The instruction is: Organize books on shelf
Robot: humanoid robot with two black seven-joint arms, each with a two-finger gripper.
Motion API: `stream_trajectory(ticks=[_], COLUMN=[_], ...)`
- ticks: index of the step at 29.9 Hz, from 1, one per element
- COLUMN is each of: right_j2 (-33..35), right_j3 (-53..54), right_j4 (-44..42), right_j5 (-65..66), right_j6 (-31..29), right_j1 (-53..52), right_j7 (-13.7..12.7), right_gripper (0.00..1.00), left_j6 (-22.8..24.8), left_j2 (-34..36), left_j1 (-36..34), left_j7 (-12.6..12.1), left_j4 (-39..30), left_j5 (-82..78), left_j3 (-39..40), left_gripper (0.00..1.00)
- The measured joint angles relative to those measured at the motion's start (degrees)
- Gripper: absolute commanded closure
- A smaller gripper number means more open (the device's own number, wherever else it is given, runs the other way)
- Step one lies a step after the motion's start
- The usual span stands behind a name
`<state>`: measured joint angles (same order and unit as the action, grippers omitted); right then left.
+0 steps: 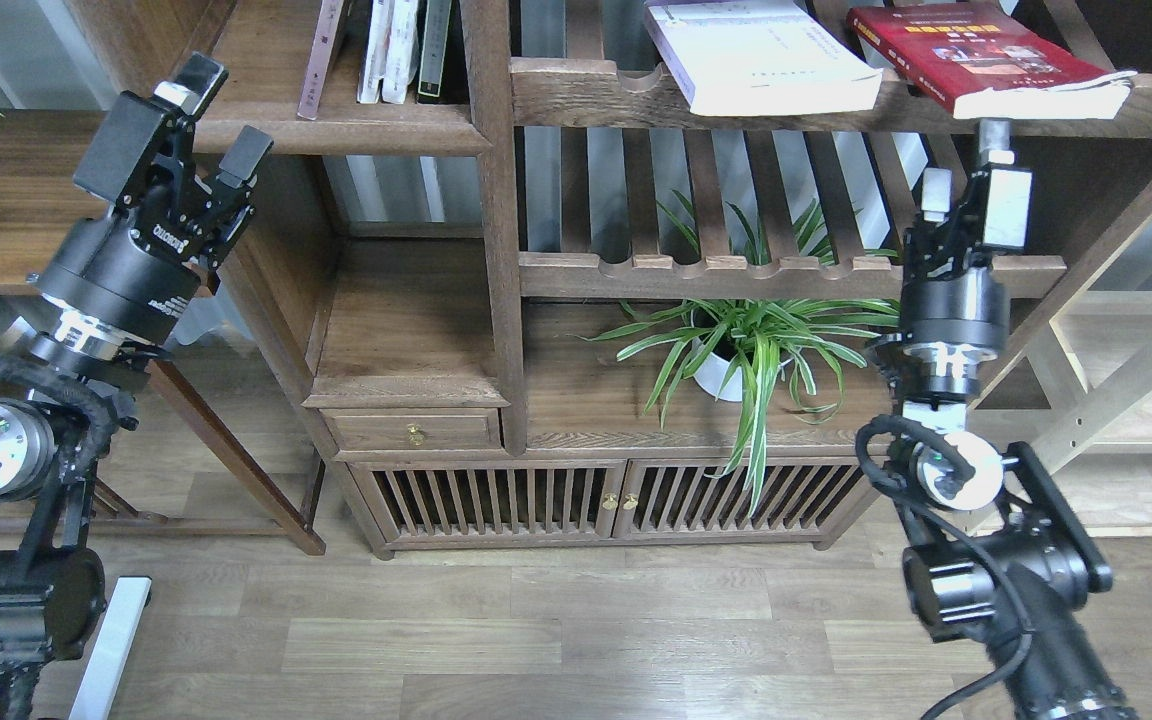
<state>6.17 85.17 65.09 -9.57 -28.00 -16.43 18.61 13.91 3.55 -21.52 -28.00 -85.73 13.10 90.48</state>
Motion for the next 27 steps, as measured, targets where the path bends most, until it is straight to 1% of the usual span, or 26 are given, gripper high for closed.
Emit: stream_trajectory(ticks=[6, 9, 17, 27], right_j2=[7.19, 8.77, 9.27, 10.54], right_j3=[-0.64, -1.06, -4.84, -4.73], right_j4=[-0.2, -0.46, -2.06, -2.59], right_j5=[-0.1, -0.1, 1.19, 1.66], right_j6=[0.0, 0.0, 0.0, 0.18], right_j1=[0.65, 0.99, 0.61, 0.01], right_j7=[-0.47, -0.68, -0.77, -0.74], right_gripper=[0.0, 0.0, 0.0, 0.0], left_j6=[0.05, 0.05, 0.28, 0.4], left_j2=[0.0, -0.02, 0.01, 0.08], left_j1=[-0.07, -0.09, -0.1, -0.1], left_j7=[0.0, 0.0, 0.0, 0.0], left_j4=[0.01, 0.05, 0.05, -0.05], left_j5=[0.0, 0.0, 0.08, 0.09], left_j3=[0.07, 0.07, 0.07, 0.14], left_gripper=[0.0, 0.0, 0.0, 0.0])
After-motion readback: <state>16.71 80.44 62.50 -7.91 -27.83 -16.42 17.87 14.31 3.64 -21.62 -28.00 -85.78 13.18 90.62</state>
